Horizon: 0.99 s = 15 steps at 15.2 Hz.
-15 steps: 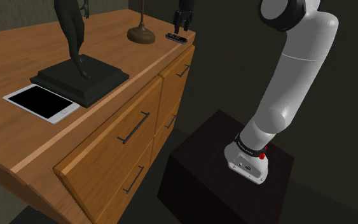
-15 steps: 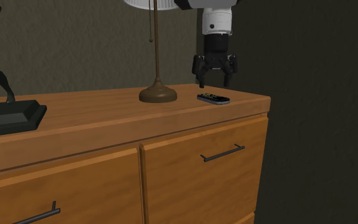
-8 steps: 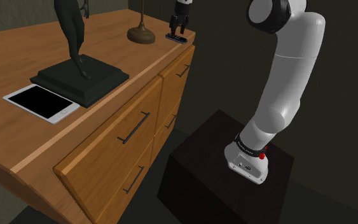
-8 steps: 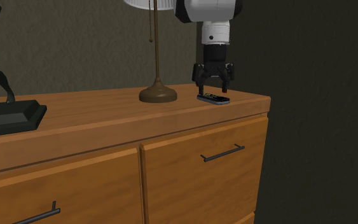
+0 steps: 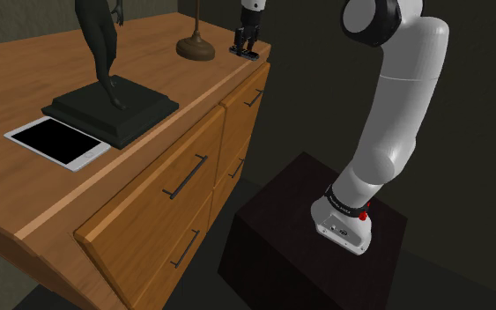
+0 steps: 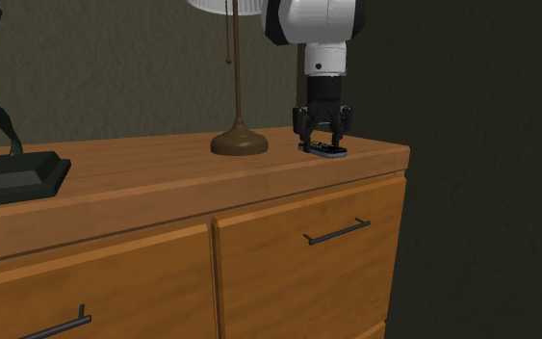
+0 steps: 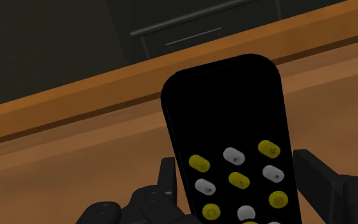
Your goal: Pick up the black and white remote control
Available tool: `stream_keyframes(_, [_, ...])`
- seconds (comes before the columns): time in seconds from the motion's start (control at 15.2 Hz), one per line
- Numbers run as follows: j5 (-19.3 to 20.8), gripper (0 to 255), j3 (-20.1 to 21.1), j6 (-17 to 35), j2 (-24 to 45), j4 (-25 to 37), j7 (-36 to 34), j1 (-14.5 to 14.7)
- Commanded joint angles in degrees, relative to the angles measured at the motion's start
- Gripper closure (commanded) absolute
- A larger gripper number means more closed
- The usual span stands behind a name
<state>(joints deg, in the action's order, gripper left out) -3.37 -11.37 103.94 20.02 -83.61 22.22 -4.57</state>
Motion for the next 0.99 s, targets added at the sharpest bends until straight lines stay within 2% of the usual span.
stream_keyframes(0.0, [0.0, 255, 0.0, 0.0, 0.0, -0.1, 0.0, 0.0])
stream_keyframes(0.33, [0.0, 255, 0.0, 0.1, -0.2, -0.3, 0.1, 0.0])
stream_keyframes(0.92, [0.0, 255, -0.1, -7.1, 0.2, 7.2, 0.0, -0.3])
